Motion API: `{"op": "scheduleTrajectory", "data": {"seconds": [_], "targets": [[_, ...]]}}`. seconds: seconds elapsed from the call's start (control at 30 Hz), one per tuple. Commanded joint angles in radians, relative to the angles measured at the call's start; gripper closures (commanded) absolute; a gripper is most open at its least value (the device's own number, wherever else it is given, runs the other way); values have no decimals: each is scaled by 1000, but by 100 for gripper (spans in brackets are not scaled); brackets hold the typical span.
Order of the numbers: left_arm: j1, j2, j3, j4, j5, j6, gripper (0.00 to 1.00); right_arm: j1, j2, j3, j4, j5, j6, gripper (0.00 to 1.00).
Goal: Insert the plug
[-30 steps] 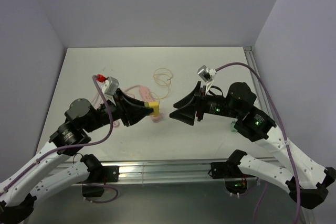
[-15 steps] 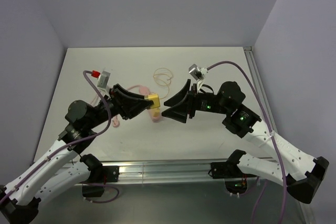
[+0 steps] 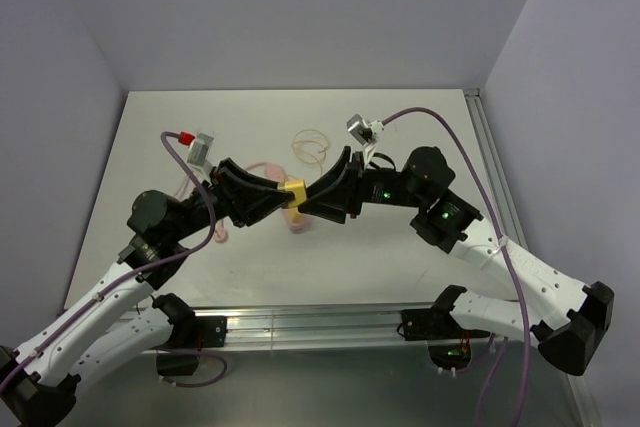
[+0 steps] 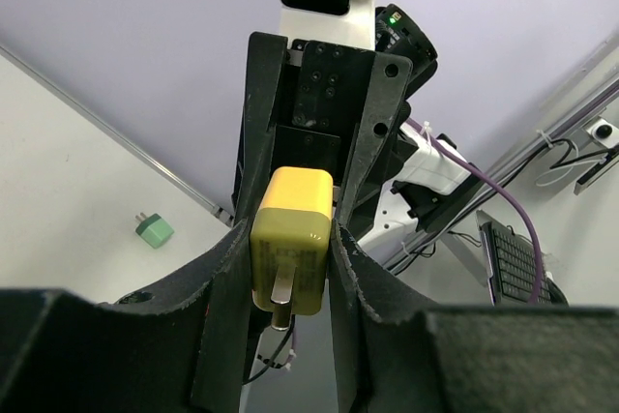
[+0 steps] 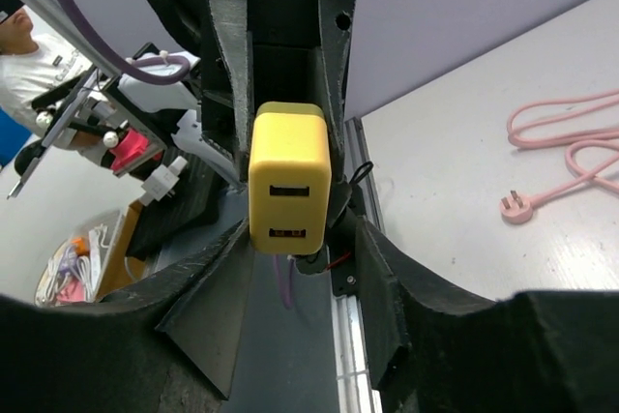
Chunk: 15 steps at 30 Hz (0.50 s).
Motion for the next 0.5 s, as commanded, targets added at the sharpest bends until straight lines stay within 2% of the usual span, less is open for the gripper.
{"op": "scheduleTrajectory", "data": {"seconds": [0.0,0.1,0.47], "targets": [[-1,-2,5,68,49,-14,99,-2,10,54,86,-5,12,49],[-1,4,2,71,61,-12,99,0,19,59,93,-13,20,53],[0,-1,2,54,67,5,100,-2,27,80,79,-6,17,53]]}}
